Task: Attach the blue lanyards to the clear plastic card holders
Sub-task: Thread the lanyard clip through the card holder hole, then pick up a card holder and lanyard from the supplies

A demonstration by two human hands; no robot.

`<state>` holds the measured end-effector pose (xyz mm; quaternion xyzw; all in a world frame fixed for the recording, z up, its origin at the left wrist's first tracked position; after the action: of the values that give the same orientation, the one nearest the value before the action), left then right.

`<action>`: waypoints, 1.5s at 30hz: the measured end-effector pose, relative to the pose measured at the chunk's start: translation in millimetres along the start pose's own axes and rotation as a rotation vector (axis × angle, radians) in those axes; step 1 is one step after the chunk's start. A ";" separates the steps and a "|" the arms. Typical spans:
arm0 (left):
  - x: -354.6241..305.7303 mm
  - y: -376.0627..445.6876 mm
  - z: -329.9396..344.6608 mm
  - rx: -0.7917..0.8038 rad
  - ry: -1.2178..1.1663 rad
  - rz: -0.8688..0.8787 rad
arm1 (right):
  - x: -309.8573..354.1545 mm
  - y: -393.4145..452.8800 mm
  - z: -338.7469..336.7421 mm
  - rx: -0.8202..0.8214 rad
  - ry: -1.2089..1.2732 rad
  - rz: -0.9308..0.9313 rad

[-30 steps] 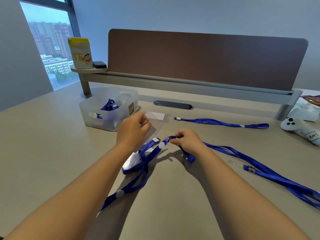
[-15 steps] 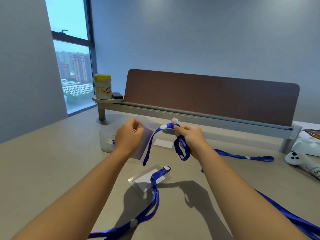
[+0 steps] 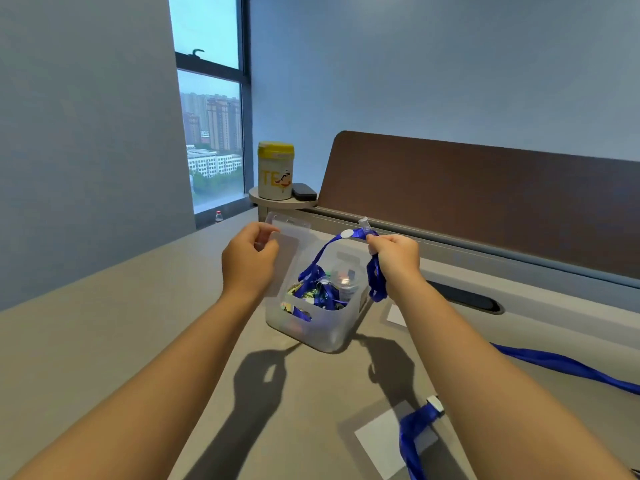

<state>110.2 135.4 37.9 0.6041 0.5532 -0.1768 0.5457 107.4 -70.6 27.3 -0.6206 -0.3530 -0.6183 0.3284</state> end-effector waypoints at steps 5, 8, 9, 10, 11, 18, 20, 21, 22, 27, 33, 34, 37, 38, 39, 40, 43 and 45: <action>16.5 19.0 10.5 -0.018 0.019 0.036 | -21.8 32.5 33.3 -0.015 -0.089 0.033; 23.0 24.4 15.3 -0.015 0.031 0.052 | -35.6 39.8 50.0 0.028 -0.061 0.070; 24.6 24.0 16.6 -0.009 0.039 0.052 | -38.7 39.0 53.0 0.054 -0.055 0.080; 25.7 22.5 17.8 0.000 0.047 0.051 | -39.8 35.6 53.8 0.082 -0.059 0.079; 26.3 20.0 18.4 0.008 0.050 0.052 | -39.7 31.4 53.1 0.111 -0.077 0.065; -4.2 -21.5 17.0 0.091 -0.008 0.118 | -13.9 -23.4 1.7 0.154 -0.187 -0.184; -18.2 -44.7 16.8 0.129 -0.022 0.163 | -10.4 -48.2 -24.7 0.170 -0.222 -0.232; -25.0 -57.1 17.6 0.148 -0.032 0.190 | -10.8 -60.5 -38.8 0.174 -0.240 -0.245; -30.8 -70.2 19.5 0.171 -0.040 0.212 | -13.0 -73.0 -53.5 0.171 -0.256 -0.249; -60.3 -140.0 40.5 0.281 -0.054 0.309 | -34.0 -127.3 -129.5 0.116 -0.353 -0.203; -89.7 -212.6 86.5 0.412 -0.057 0.438 | -75.1 -156.7 -229.9 -0.026 -0.504 -0.047; -94.1 -221.4 95.3 0.428 -0.059 0.457 | -81.3 -157.3 -244.9 -0.053 -0.523 -0.020; -100.1 -240.9 120.9 0.473 -0.032 0.472 | -101.6 -153.7 -277.6 -0.097 -0.603 0.046; -100.2 -244.2 128.4 0.483 -0.024 0.469 | -107.5 -151.3 -284.0 -0.102 -0.632 0.065; -99.8 -246.1 134.4 0.485 -0.019 0.469 | -113.2 -147.3 -288.0 -0.104 -0.661 0.080; -99.2 -246.6 139.5 0.484 -0.013 0.466 | -118.3 -142.2 -289.9 -0.101 -0.690 0.082; -98.5 -241.4 149.6 0.472 0.003 0.451 | -129.3 -120.0 -284.8 -0.055 -0.774 0.048; -98.2 -234.2 154.7 0.456 0.006 0.438 | -131.6 -104.3 -275.8 -0.013 -0.826 0.022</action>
<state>-63.1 -92.2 -43.3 0.8160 0.3576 -0.1729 0.4199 -126.5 -251.8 -101.8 -0.8223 -0.4446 -0.3160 0.1620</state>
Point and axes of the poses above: each hand's wrist, its own y-axis towards the middle knuckle, its own z-axis out of the palm, x = y × z, the point moved 5 cm from there along y, towards the middle knuckle, and after that the axes turned 7 degrees about y, right-handed, at the moved point
